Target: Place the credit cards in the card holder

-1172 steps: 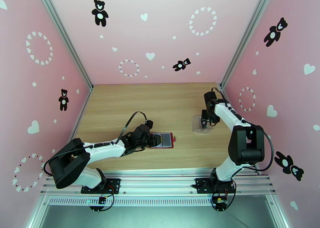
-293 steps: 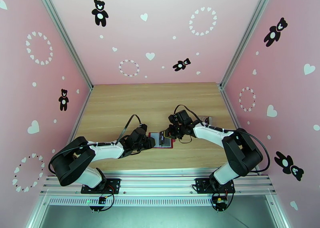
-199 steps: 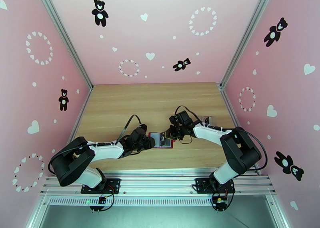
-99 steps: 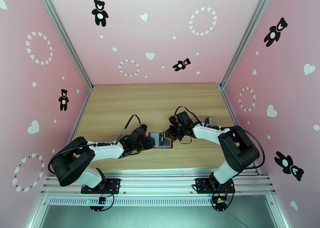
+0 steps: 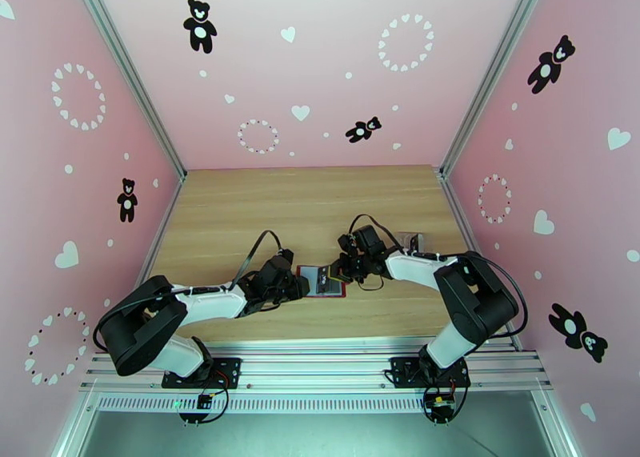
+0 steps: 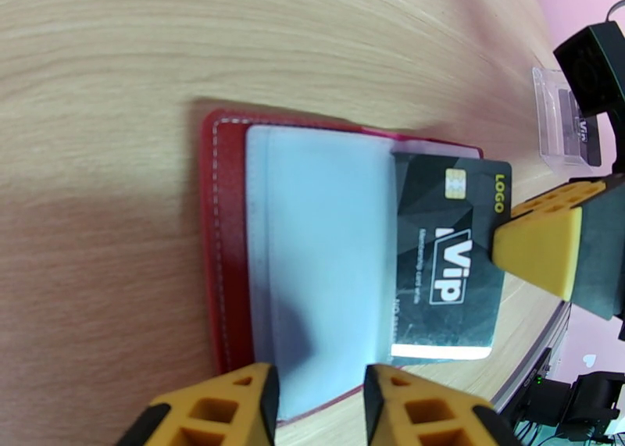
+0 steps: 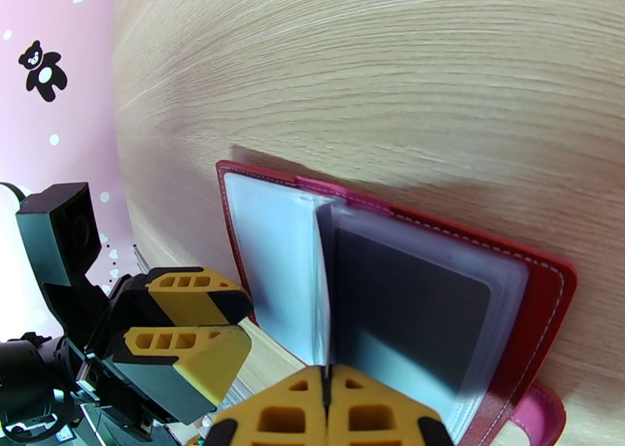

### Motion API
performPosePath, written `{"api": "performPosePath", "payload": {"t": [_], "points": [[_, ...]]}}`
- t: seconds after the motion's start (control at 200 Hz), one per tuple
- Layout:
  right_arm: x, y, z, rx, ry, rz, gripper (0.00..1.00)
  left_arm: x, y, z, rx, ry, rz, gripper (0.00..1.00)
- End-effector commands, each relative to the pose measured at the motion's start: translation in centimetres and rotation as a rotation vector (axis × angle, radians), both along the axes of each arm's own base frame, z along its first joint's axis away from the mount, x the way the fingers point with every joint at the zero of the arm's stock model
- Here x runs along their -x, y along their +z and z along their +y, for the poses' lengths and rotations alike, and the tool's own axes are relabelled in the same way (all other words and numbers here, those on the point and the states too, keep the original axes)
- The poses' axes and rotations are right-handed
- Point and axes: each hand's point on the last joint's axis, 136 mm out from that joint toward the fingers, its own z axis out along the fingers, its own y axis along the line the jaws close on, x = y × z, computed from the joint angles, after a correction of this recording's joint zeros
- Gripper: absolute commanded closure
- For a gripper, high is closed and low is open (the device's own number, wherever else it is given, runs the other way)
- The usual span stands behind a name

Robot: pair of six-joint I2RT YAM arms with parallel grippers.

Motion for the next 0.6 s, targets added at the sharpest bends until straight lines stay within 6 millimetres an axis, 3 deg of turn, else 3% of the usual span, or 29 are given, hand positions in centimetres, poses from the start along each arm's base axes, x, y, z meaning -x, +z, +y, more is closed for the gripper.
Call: {"api": "performPosePath", "payload": {"t": [0.0, 0.596], "points": [[0.9, -1.7, -0.6, 0.030, 0.006, 0.041, 1.00, 0.3, -0.7, 0.3, -0.011, -0.001, 0.016, 0.65], [0.8, -3.1, -0.7, 0.065, 0.022, 0.059, 0.98, 0.3, -0.7, 0.3, -0.017, -0.001, 0.016, 0.65]]}}
